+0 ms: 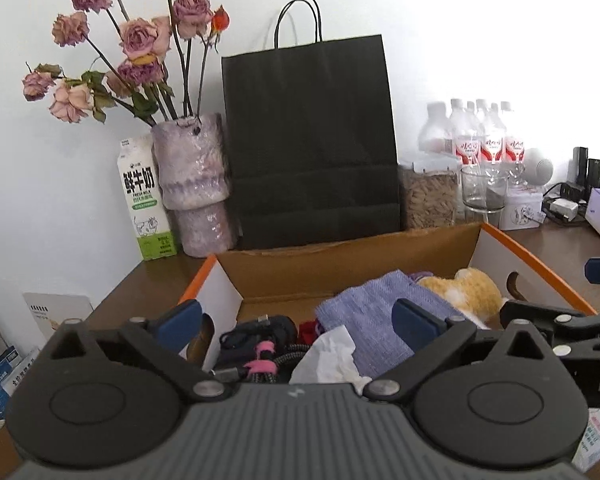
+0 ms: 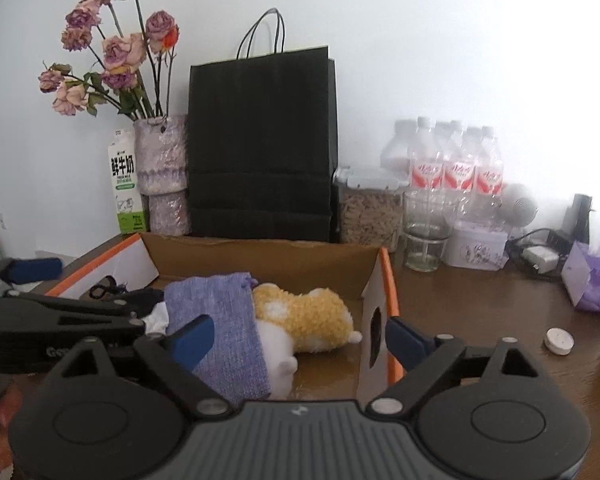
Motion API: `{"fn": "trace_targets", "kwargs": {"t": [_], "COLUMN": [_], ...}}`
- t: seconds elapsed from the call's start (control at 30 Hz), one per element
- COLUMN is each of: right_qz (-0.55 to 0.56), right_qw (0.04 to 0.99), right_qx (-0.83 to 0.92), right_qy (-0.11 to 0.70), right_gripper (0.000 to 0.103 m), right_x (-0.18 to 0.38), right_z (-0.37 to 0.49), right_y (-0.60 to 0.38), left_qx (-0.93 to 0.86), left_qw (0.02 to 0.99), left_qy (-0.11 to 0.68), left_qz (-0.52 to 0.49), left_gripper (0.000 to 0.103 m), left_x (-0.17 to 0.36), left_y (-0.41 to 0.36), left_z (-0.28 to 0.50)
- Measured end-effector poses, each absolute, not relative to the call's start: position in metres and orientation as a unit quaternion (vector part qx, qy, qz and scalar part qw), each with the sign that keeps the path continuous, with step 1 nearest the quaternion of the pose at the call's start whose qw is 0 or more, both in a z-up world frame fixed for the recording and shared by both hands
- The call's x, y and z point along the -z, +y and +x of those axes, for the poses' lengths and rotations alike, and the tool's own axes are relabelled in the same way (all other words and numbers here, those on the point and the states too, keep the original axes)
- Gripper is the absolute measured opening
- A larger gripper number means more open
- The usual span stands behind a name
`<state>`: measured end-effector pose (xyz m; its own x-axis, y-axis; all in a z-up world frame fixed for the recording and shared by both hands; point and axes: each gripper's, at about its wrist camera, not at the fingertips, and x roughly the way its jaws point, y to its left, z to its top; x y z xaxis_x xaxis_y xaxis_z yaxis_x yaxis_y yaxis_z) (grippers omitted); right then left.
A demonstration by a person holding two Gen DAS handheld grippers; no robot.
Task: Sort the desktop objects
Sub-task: 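Open both tools to drop the tissue and plastic piece into the box, then withdraw both open tools from the box toward the table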
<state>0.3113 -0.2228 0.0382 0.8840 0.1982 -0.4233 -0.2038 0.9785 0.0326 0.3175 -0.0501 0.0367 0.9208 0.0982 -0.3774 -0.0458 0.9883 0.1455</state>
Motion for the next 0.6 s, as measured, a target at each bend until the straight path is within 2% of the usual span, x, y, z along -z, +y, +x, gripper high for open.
{"fn": "trace_targets", "kwargs": {"t": [0.07,0.1,0.6], "right_qz": [-0.001,0.0,0.007], "right_qw": [0.971,0.971,0.974], "right_qx": [-0.103,-0.103,-0.107], "right_qy": [0.216,0.216,0.199], "right_gripper": [0.102,0.103,0.103], "right_x": [-0.041,-0.041,-0.06], "right_z": [0.31,0.31,0.294], "right_y": [-0.225,-0.225,-0.229], "left_qx": [-0.038,-0.038,-0.028], "left_qw": [0.979,0.979,0.981], "left_qy": [0.191,0.19,0.184], "left_qz": [0.065,0.067,0.048], "left_gripper": [0.103,0.103,0.103], "left_x": [-0.039,-0.04,-0.059], "left_y": [-0.05,-0.05,-0.044], "left_z": [0.315,0.314,0.291]}}
